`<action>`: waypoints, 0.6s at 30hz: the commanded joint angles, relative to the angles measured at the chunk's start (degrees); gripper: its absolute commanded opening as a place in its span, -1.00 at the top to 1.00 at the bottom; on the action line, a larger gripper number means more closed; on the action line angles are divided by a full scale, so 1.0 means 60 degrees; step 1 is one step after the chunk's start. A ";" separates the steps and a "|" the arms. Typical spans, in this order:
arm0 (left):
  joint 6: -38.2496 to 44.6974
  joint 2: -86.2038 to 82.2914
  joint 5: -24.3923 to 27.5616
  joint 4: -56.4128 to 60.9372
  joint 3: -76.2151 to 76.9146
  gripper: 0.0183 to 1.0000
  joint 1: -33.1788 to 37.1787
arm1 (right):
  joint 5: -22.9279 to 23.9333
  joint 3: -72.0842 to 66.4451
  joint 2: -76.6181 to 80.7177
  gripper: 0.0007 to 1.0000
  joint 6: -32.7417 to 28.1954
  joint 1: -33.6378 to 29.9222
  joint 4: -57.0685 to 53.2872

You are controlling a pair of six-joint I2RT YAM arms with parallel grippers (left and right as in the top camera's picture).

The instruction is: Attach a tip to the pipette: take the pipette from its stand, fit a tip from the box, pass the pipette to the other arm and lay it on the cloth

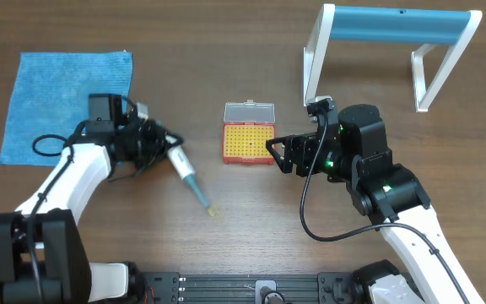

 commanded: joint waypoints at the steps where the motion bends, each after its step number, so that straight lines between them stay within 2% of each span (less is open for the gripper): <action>1: 0.3712 -0.0430 -0.0732 -0.3774 0.2025 0.98 0.0721 | 0.0288 0.0127 -0.0135 -0.67 -0.0200 -0.0066 0.0029; 4: 0.4830 -0.0430 -0.1785 -0.6258 0.3523 0.98 0.1224 | 0.0382 0.0127 -0.0135 -0.67 -0.0204 -0.0066 0.0033; 7: 0.5362 -0.0404 -0.3621 -0.8247 0.5606 0.98 0.1763 | 0.0382 0.0127 -0.0135 -0.67 -0.0200 -0.0066 0.0033; 14: 0.6422 0.0546 -0.6462 -1.0652 1.0193 0.98 0.2459 | 0.0382 0.0127 -0.0117 -0.66 0.0004 -0.0066 0.0040; 18: 0.6637 0.1402 -0.7938 -1.1202 1.1336 0.98 0.2492 | 0.0379 0.0127 -0.0036 -0.67 0.0379 -0.0066 0.0044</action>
